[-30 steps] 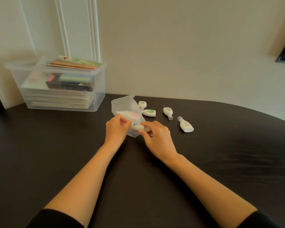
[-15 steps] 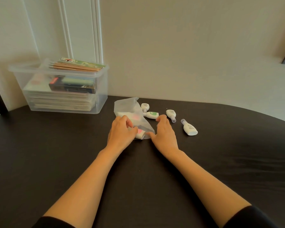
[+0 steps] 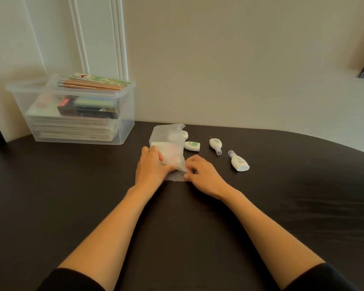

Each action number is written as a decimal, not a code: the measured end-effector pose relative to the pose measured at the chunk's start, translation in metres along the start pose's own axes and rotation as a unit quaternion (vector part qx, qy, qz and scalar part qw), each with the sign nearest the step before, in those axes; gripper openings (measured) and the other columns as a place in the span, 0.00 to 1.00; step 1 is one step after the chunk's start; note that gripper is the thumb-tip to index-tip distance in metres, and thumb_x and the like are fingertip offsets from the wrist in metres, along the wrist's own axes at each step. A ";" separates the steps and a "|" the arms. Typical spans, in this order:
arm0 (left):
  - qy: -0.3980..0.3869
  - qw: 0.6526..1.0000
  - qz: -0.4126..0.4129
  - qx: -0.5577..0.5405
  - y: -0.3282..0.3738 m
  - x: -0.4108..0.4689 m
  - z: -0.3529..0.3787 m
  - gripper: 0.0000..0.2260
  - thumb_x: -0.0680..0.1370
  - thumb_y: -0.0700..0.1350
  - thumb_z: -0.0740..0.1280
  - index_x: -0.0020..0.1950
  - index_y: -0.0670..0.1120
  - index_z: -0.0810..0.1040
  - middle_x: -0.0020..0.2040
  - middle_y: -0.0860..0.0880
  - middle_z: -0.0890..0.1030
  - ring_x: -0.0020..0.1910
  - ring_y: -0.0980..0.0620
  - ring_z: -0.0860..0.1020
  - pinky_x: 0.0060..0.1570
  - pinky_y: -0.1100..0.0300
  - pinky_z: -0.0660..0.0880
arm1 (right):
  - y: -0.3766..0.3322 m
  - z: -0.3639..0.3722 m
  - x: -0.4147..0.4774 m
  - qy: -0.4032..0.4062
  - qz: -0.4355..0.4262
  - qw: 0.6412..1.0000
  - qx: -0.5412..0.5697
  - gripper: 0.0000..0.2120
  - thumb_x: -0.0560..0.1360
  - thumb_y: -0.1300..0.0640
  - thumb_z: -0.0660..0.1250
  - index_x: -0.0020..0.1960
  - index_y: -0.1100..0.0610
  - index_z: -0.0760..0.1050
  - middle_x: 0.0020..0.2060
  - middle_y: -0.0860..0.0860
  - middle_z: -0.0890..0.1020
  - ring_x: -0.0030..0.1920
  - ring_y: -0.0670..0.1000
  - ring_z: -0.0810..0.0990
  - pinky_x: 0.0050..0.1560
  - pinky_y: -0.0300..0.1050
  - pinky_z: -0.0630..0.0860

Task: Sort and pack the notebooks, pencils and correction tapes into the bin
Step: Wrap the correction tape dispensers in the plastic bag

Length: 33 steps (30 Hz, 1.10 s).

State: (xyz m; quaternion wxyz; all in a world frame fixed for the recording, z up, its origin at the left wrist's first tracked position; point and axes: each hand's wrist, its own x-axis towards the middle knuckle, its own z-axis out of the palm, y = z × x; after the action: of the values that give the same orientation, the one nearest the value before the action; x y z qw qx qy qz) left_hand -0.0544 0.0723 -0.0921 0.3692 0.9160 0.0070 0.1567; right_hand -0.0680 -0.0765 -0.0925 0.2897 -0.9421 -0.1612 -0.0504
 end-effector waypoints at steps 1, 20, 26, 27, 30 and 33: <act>0.008 1.000 -0.005 0.023 0.002 -0.001 0.002 0.16 0.70 0.50 0.72 0.47 0.45 0.67 0.47 0.48 0.65 0.40 0.50 0.67 0.35 0.60 0.62 | 0.000 -0.001 -0.001 -0.012 -0.012 1.000 0.003 0.07 0.73 0.64 0.63 0.37 0.61 0.68 0.54 0.53 0.74 0.51 0.52 0.71 0.49 0.42 0.67; 0.004 1.000 0.030 -0.006 -0.008 0.001 0.001 0.12 0.76 0.34 0.59 0.55 0.43 0.77 0.53 0.44 0.73 0.47 0.50 0.71 0.45 0.61 0.66 | 0.038 -0.032 -0.009 0.301 0.290 0.908 -0.033 0.20 0.78 0.51 0.58 0.67 0.60 0.66 0.65 0.57 0.67 0.64 0.57 0.64 0.62 0.50 0.63; -0.043 0.997 0.063 -0.035 -0.005 -0.002 0.008 0.12 0.76 0.38 0.61 0.58 0.45 0.78 0.49 0.50 0.73 0.47 0.52 0.73 0.48 0.61 0.69 | 0.056 -0.043 -0.012 0.234 0.339 0.909 0.067 0.15 0.77 0.51 0.59 0.44 0.64 0.74 0.41 0.58 0.75 0.39 0.53 0.72 0.34 0.42 0.67; -0.044 0.996 0.069 -0.035 -0.005 -0.002 0.009 0.13 0.76 0.38 0.61 0.58 0.45 0.78 0.48 0.50 0.73 0.46 0.52 0.73 0.47 0.62 0.69 | 0.054 -0.044 -0.011 0.227 0.347 0.904 0.106 0.15 0.76 0.49 0.62 0.43 0.63 0.73 0.37 0.56 0.74 0.34 0.51 0.70 0.31 0.40 0.64; -0.048 0.995 0.076 -0.035 -0.004 -0.003 0.009 0.13 0.76 0.38 0.61 0.59 0.45 0.77 0.48 0.50 0.74 0.45 0.53 0.74 0.47 0.62 0.69 | 0.048 -0.045 -0.012 0.189 0.342 0.908 0.153 0.16 0.72 0.50 0.68 0.48 0.63 0.75 0.41 0.55 0.76 0.37 0.49 0.73 0.32 0.40 0.66; -0.054 0.995 0.075 -0.042 -0.003 -0.003 0.008 0.14 0.77 0.41 0.62 0.63 0.45 0.74 0.50 0.49 0.75 0.47 0.52 0.74 0.47 0.61 0.70 | 0.039 -0.041 -0.015 0.206 0.279 0.928 0.133 0.10 0.72 0.54 0.68 0.47 0.60 0.72 0.42 0.53 0.76 0.38 0.48 0.74 0.35 0.39 0.69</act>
State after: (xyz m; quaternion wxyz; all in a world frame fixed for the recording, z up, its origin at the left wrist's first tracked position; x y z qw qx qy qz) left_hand -0.0546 0.0683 -0.1001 0.3948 0.9046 -0.0878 0.1343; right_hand -0.0693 -0.1340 -0.0825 0.4414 -0.8708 0.1666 -0.1385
